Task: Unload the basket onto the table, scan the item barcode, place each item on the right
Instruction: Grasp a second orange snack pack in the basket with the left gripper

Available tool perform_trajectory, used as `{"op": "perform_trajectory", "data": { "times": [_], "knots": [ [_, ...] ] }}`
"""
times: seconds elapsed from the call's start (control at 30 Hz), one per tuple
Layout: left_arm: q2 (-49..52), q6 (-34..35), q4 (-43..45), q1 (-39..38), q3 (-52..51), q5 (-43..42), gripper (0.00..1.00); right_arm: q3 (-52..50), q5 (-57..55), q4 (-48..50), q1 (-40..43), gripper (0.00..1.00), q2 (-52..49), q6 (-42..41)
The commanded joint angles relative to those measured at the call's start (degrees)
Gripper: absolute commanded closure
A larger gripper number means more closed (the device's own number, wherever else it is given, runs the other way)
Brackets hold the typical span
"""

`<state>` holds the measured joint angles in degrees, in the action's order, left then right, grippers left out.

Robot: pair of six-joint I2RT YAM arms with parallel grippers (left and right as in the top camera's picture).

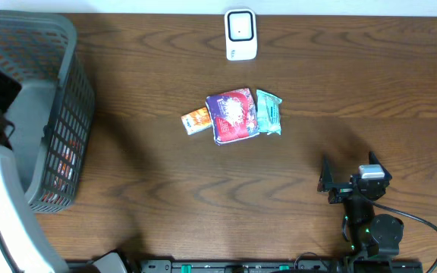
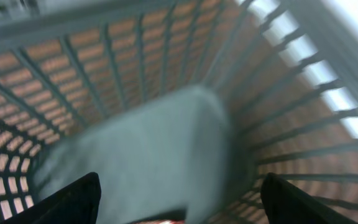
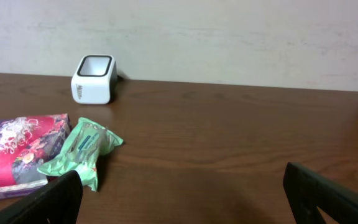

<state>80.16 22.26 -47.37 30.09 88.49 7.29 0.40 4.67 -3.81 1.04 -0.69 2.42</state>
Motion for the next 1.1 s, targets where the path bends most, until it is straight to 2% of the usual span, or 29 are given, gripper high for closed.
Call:
{"op": "perform_trajectory", "data": {
  "times": [0.0, 0.1, 0.23, 0.4, 0.67, 0.83, 1.07],
  "knots": [
    [6.9, -7.7, -2.2, 5.0, -1.2, -9.8, 0.18, -0.1, 0.0, -0.2, 0.6, 0.01, 0.3, 0.9],
    [13.9, -16.0, -7.3, 8.3, -1.2, -13.1, 0.18, -0.1, 0.0, -0.2, 0.6, 0.01, 0.3, 0.9],
    [20.4, -18.1, -12.5, 10.3, -1.2, -13.8, 0.18, -0.1, 0.0, -0.2, 0.6, 0.01, 0.3, 0.9],
    [26.4, -25.6, -16.3, 10.6, -1.3, -21.9, 0.18, -0.1, 0.0, -0.2, 0.6, 0.01, 0.3, 0.9],
    [29.2, -26.9, -18.4, 10.0, -4.1, -22.4, 0.19, -0.1, 0.0, -0.2, 0.6, 0.01, 0.3, 0.9],
    [29.2, -25.9, -18.6, 10.0, -7.5, -19.7, 0.21, -0.1, 0.0, -0.2, 0.6, 0.01, 0.3, 0.9],
    [29.3, -24.9, -15.4, 10.0, -12.5, -19.4, 0.22, -0.1, 0.0, -0.2, 0.6, 0.01, 0.3, 0.9]
  ]
}}
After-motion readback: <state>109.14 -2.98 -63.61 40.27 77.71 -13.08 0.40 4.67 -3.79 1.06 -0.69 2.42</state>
